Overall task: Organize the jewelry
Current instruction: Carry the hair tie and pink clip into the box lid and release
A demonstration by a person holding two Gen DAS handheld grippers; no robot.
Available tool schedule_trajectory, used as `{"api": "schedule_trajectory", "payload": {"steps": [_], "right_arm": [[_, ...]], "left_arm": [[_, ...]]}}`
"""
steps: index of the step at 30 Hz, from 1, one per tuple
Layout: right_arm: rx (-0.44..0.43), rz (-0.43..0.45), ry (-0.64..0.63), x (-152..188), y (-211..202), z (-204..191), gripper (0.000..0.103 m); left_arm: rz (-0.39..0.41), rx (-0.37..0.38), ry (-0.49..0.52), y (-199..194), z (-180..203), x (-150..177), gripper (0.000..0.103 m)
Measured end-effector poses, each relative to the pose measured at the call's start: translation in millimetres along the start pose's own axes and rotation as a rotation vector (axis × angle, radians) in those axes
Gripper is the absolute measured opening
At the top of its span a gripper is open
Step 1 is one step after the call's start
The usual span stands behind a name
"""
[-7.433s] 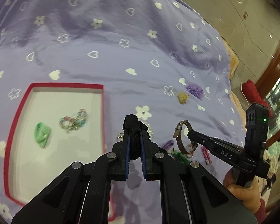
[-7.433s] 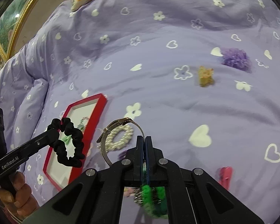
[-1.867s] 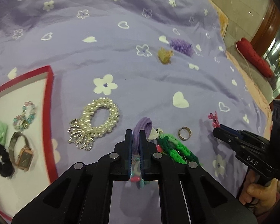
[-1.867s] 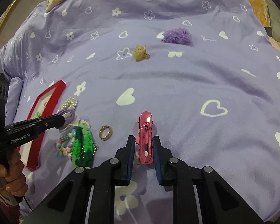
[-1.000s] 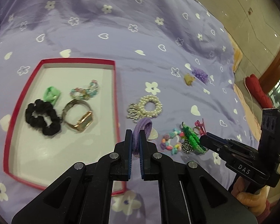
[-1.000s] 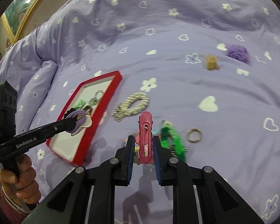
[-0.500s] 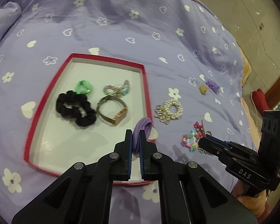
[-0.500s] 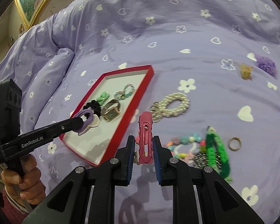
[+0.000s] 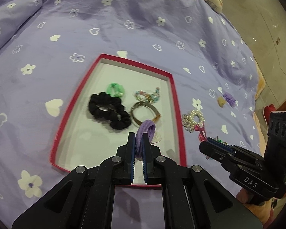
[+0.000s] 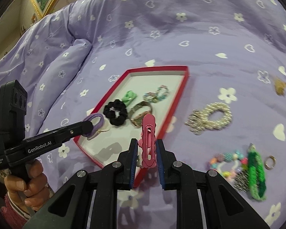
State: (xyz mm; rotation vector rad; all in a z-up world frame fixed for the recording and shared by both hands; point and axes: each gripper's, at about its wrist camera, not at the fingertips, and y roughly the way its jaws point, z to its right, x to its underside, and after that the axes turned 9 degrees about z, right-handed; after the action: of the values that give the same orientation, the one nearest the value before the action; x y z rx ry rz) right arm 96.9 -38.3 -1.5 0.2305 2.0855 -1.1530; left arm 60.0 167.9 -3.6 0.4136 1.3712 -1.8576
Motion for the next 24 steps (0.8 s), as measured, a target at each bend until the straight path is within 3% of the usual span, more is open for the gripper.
{"api": "schedule_trajectory", "payload": {"steps": [10, 24], "right_arm": [[-0.062, -0.093, -0.052, -3.2, 53.8, -31.4, 0.019], [-0.025, -0.191, -0.119, 7.6, 97.0, -37.7, 0.019]], "left_arm": [[-0.021, -0.059, -0.049, 16.4, -38.0, -3.5, 0.005], [-0.079, -0.084, -0.093, 53.5, -61.6, 2.9, 0.005]]}}
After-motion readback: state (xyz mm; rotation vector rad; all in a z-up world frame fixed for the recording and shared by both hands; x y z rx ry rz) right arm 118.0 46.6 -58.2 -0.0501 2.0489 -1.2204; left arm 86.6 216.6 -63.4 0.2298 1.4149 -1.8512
